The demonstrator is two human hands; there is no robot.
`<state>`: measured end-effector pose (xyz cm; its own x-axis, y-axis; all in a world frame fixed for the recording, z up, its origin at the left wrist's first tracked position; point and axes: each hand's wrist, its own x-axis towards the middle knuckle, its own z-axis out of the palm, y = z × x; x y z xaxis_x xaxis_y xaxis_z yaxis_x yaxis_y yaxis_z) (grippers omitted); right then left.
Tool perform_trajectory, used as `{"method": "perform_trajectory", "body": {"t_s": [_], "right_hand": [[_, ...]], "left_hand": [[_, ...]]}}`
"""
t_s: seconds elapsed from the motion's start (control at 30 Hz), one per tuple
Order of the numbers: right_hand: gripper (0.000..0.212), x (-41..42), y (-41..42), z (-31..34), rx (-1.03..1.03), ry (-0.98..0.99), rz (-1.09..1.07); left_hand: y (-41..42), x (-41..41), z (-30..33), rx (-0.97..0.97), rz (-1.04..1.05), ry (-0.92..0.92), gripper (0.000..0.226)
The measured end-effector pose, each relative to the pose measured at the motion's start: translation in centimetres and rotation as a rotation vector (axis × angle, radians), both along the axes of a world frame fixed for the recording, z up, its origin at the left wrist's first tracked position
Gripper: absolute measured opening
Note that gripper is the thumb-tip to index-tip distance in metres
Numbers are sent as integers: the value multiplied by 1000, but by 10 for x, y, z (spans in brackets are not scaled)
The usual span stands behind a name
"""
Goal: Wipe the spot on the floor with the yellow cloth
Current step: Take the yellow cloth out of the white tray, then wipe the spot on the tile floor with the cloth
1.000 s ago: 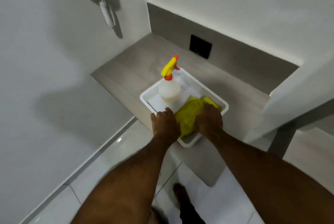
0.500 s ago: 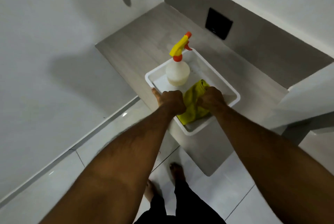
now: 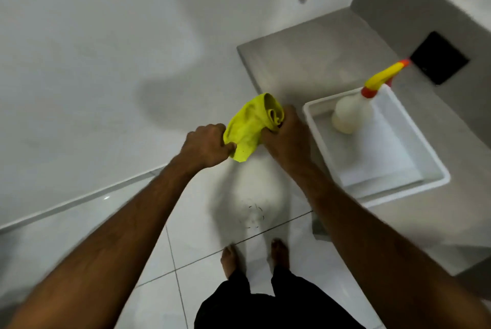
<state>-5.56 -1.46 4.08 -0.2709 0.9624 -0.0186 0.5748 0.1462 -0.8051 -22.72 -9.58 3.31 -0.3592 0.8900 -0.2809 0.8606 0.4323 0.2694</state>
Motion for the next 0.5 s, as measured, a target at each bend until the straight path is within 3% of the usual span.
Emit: {"method": "perform_trajectory", "body": {"t_s": [0.1, 0.2, 0.37, 0.5], "right_hand": [[26, -30, -28, -23, -45, -78, 154], [22, -44, -48, -64, -82, -202, 258], [26, -52, -52, -203, -90, -421, 371], [37, -36, -64, -347, -201, -521, 395]], "left_hand": [[-38, -27, -26, -109, 132, -204, 29], [-65, -39, -77, -185, 167, -262, 28], [-74, -49, -230, -246, 100, -282, 39], [-88, -28, -375, -374, 109, -419, 37]]}}
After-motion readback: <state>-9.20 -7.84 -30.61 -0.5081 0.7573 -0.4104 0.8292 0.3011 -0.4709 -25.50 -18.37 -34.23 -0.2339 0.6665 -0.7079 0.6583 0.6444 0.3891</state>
